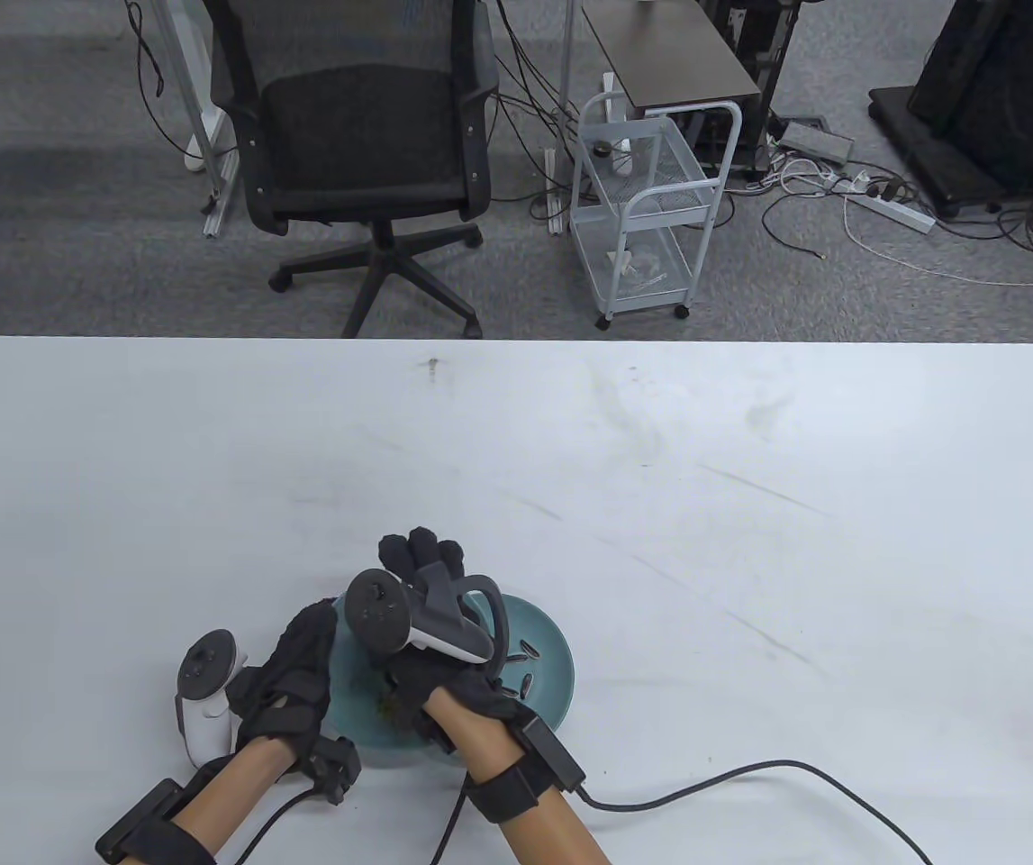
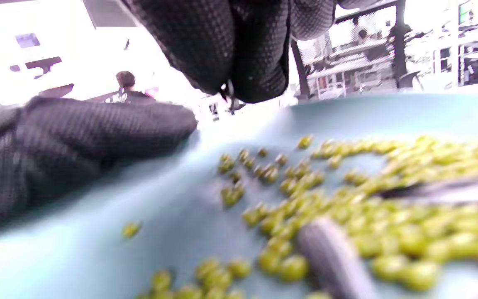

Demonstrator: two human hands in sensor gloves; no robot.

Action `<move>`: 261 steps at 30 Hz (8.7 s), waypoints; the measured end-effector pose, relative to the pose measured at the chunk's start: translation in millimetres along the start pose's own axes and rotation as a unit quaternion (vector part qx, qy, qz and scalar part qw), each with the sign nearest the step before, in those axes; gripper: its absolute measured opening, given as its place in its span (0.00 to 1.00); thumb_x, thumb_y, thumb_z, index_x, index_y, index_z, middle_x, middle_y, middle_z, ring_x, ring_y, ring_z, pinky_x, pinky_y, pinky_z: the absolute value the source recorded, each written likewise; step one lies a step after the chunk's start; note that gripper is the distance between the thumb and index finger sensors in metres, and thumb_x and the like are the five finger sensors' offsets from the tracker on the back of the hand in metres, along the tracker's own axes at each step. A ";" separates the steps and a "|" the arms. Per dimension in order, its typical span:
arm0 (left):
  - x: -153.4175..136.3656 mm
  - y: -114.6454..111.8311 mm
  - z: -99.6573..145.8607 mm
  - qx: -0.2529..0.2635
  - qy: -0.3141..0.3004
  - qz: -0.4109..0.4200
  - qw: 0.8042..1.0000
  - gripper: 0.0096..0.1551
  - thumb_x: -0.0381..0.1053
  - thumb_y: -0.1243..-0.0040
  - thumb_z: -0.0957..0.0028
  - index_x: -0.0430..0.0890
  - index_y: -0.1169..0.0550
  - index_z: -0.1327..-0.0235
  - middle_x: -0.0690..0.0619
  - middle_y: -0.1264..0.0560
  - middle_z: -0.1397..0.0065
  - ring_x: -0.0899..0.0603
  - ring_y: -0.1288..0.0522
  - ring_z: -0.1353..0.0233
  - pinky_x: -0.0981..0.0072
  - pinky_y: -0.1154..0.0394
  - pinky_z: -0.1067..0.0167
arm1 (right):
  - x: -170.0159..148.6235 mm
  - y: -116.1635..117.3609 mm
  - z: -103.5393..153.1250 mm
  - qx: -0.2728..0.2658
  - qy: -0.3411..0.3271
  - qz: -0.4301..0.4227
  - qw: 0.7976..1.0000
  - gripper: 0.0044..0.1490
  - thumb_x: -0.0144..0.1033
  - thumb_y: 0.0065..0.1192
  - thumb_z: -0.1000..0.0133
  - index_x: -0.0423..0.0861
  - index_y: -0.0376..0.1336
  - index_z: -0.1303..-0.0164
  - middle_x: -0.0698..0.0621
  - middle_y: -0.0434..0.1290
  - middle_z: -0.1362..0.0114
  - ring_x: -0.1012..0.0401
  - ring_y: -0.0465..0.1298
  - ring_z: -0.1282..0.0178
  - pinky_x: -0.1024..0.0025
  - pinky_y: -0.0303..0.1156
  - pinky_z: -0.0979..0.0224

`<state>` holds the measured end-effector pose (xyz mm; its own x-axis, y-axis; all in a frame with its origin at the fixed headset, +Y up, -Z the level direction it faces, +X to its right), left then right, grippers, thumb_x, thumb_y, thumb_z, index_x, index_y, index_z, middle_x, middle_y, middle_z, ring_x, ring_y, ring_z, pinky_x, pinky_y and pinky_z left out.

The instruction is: Pick sunflower seeds with hand pinch into plate

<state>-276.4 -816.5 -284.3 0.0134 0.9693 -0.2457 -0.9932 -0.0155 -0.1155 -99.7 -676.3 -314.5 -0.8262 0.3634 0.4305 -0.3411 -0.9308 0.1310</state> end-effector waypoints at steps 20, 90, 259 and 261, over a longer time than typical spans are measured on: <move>1.6 12.6 -3.7 0.015 0.001 0.012 1.000 0.27 0.63 0.59 0.32 0.51 0.39 0.27 0.47 0.21 0.42 0.46 0.15 0.60 0.60 0.20 0.60 | -118.8 11.0 27.9 0.004 0.144 -0.045 0.989 0.21 0.32 0.73 0.41 0.30 0.75 0.49 0.25 0.54 0.19 0.23 0.48 0.22 0.22 0.42 0.28; -4.4 -5.8 -0.8 -0.010 0.006 -0.012 1.000 0.27 0.62 0.59 0.33 0.50 0.39 0.27 0.46 0.22 0.42 0.45 0.15 0.60 0.59 0.20 0.60 | 5.4 41.1 30.6 0.094 -0.020 0.111 0.989 0.21 0.30 0.79 0.45 0.30 0.76 0.50 0.28 0.55 0.18 0.25 0.48 0.20 0.22 0.42 0.27; -3.1 2.8 -2.8 0.006 -0.008 -0.002 1.000 0.27 0.61 0.59 0.33 0.49 0.39 0.27 0.46 0.22 0.42 0.45 0.15 0.60 0.60 0.20 0.61 | -24.2 11.5 5.7 0.103 0.010 0.082 0.991 0.21 0.27 0.71 0.40 0.25 0.74 0.48 0.27 0.52 0.17 0.25 0.46 0.19 0.22 0.41 0.26; -2.9 4.0 -2.4 0.011 -0.007 -0.002 1.000 0.27 0.61 0.59 0.33 0.49 0.39 0.27 0.46 0.22 0.42 0.45 0.15 0.60 0.60 0.20 0.61 | -24.4 5.6 7.1 0.094 0.008 0.074 0.993 0.21 0.27 0.71 0.40 0.25 0.75 0.49 0.27 0.52 0.17 0.25 0.46 0.19 0.22 0.41 0.26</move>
<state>-280.1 -819.9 -286.3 0.0152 0.9725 -0.2326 -0.9954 -0.0073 -0.0959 -78.2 -690.7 -317.9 -0.8686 0.2220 0.4430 -0.1275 -0.9640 0.2331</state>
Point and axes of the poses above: the tracker on the back of each hand, its own x axis roughly to the thumb side, its own z axis roughly from the fingertips to the wrist, y = z × x, the point moved 2 cm from there along -z, roughly from the wrist to the fingertips
